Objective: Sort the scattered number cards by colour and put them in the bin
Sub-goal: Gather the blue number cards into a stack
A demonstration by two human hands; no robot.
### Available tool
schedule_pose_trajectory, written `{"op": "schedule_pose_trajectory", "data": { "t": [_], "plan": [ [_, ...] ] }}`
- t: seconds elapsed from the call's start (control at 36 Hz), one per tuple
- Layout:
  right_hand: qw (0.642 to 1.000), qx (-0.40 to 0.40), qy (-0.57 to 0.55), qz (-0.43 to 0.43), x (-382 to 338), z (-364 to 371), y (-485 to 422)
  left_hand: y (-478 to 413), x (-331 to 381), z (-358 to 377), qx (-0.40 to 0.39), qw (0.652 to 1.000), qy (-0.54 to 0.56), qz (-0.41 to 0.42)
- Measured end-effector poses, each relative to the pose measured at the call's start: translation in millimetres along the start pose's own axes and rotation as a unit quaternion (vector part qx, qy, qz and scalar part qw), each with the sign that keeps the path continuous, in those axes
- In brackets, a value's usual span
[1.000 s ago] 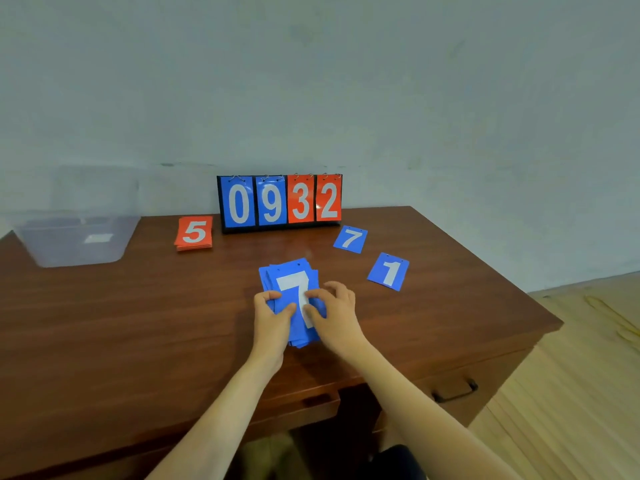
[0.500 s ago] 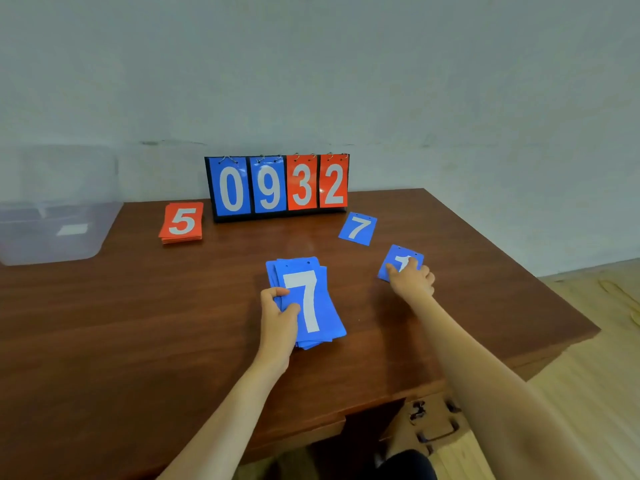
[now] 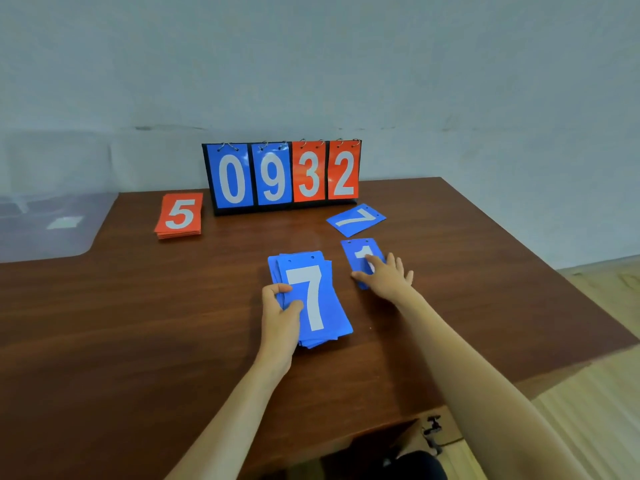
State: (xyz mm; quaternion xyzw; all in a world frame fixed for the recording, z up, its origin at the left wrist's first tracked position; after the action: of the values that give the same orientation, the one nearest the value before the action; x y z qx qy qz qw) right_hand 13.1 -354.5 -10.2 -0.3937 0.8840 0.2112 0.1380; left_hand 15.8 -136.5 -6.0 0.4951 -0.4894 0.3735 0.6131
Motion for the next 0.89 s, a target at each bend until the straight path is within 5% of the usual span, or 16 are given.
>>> {"op": "schedule_pose_trajectory", "data": {
  "t": [0.47, 0.61, 0.89],
  "plan": [
    [0.979, -0.152, -0.058, -0.124, 15, -7, 104, 46, 1, -40, 0.026, 1.000, 0.008, 0.013],
    [0.991, -0.112, 0.028, -0.068, 16, -6, 124, 60, 0, -45, 0.028, 0.999, 0.007, 0.014],
    [0.996, -0.080, 0.026, 0.020, 22, -10, 141, 76, 1, -51, 0.027, 0.999, -0.001, 0.018]
  ]
}}
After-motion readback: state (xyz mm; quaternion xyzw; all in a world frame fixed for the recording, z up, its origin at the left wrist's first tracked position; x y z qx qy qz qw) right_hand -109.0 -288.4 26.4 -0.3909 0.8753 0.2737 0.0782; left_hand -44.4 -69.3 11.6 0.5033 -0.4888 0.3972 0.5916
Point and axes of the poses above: each hand's wrist, its own y-axis away from the middle knuckle, its own z-axis out of the palm, x = y × z, the point moved 1 cm from there along -y, towards the middle knuckle, and after that the axes turned 3 degrees about -y, right-handed, at the moved point
